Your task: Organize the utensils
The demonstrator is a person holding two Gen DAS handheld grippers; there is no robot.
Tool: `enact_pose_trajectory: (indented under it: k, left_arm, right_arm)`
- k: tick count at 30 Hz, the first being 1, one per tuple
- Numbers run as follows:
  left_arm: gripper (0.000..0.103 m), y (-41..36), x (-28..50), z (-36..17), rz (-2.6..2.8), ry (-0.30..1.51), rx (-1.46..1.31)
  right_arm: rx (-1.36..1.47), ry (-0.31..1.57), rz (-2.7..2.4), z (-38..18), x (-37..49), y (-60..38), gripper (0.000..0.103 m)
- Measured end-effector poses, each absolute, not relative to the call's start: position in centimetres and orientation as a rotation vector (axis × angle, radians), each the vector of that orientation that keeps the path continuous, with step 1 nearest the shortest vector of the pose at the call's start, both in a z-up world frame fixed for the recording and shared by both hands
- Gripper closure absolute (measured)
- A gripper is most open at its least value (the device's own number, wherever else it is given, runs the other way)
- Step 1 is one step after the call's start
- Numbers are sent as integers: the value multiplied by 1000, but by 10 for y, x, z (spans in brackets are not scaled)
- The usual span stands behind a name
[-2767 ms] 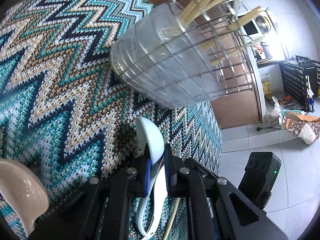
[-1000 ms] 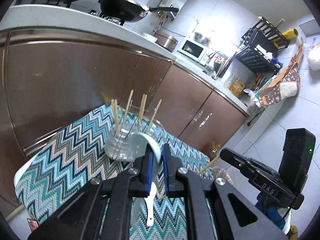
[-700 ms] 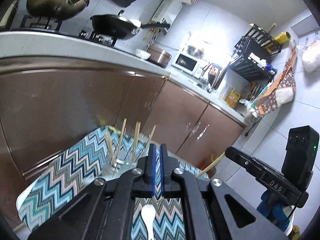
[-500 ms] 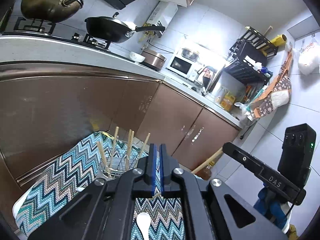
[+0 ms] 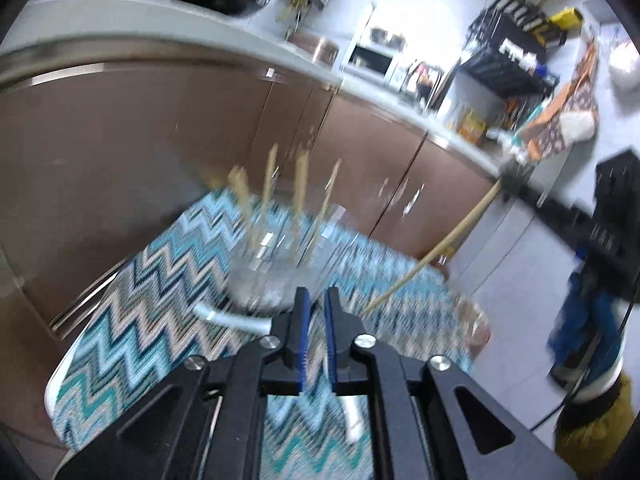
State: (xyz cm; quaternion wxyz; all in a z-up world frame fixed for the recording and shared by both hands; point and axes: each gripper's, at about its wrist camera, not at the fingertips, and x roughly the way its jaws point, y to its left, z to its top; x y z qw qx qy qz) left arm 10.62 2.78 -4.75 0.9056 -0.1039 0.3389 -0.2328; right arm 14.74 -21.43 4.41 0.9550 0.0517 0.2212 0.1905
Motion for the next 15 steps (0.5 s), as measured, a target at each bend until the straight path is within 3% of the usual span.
enact_pose_trajectory:
  k: [3, 8, 15]
  left_arm:
    - [80, 47, 105, -80, -456, 791, -204]
    - [79, 73, 112, -140, -459, 944, -243]
    - [79, 84, 125, -186, -479, 1016, -287]
  right_arm:
    - [106, 451, 390, 42, 145, -214, 98]
    - [117, 474, 388, 33, 145, -210, 98]
    - [107, 497, 365, 29, 140, -205, 98]
